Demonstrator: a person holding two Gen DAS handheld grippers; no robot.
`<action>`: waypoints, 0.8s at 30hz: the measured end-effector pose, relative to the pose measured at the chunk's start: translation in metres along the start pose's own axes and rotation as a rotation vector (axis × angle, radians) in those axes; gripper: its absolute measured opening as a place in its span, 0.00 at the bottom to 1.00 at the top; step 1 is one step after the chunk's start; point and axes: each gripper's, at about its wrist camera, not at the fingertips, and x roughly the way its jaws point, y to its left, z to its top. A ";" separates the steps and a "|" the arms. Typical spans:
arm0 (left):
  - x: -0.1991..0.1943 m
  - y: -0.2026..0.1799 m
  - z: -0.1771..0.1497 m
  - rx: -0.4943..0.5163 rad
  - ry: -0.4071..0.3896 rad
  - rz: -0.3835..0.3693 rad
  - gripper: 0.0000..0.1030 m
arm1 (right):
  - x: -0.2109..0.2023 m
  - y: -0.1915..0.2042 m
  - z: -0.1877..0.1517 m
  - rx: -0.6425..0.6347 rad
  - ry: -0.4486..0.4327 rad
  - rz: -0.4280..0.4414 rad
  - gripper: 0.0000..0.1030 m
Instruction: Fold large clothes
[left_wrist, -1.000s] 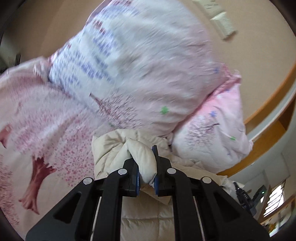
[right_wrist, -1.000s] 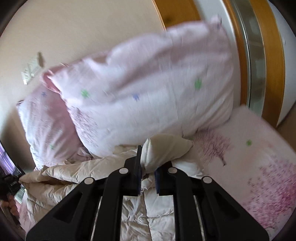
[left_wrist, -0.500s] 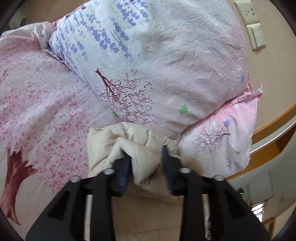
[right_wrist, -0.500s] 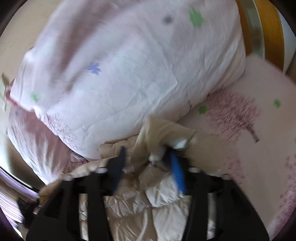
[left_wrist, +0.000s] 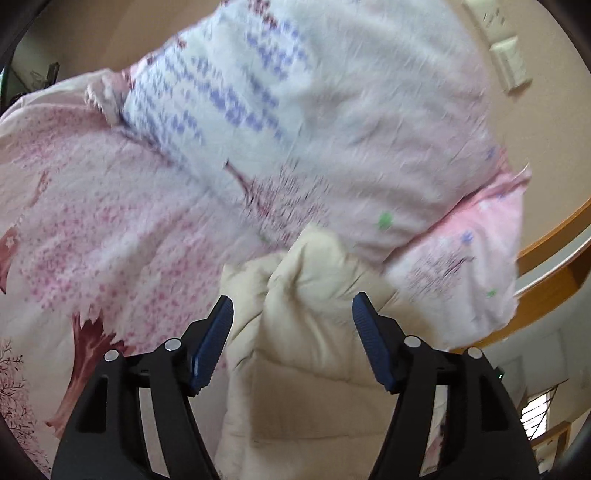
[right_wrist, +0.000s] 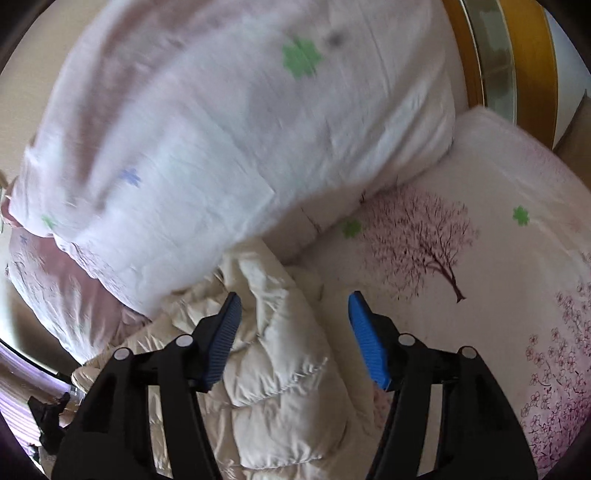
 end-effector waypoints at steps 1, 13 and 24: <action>0.007 -0.002 -0.002 0.014 0.027 0.011 0.65 | 0.003 0.001 0.000 0.000 0.010 0.004 0.56; 0.029 -0.022 -0.007 0.069 0.008 0.058 0.11 | -0.010 0.025 -0.006 -0.045 -0.116 0.061 0.09; 0.057 -0.011 -0.006 0.020 0.007 0.179 0.08 | 0.039 0.008 -0.019 0.021 -0.010 -0.201 0.08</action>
